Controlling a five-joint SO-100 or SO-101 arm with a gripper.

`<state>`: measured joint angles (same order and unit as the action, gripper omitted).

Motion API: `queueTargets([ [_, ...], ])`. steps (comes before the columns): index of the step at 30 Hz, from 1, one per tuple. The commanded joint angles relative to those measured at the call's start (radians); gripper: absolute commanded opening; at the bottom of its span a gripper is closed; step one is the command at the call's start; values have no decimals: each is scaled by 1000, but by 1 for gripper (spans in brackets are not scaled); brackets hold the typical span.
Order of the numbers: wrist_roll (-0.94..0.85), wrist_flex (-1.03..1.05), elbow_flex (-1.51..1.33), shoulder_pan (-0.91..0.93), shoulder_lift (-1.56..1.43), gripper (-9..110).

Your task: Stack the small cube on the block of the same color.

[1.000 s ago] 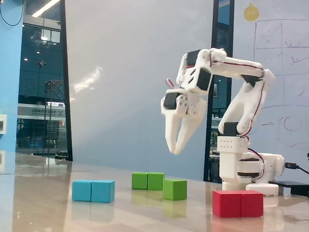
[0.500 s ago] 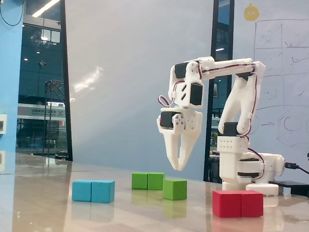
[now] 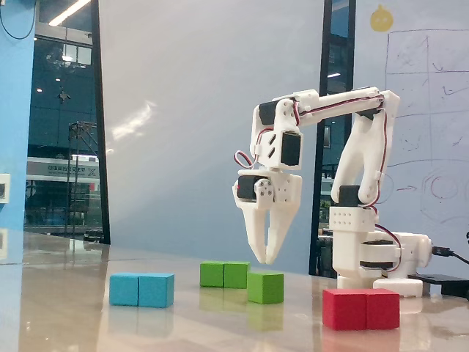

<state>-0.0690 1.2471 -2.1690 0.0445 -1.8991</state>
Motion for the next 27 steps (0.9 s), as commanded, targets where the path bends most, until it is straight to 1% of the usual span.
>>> queueTargets([
  [1, -8, 28, 80, 9, -11, 5],
  [8, -6, 132, 94, 9, -11, 21],
  [13, -6, 140, 94, 9, -11, 28],
  [17, -6, 140, 89, 9, -8, 30],
  [27, 6, 127, 94, 9, 110, 30],
])
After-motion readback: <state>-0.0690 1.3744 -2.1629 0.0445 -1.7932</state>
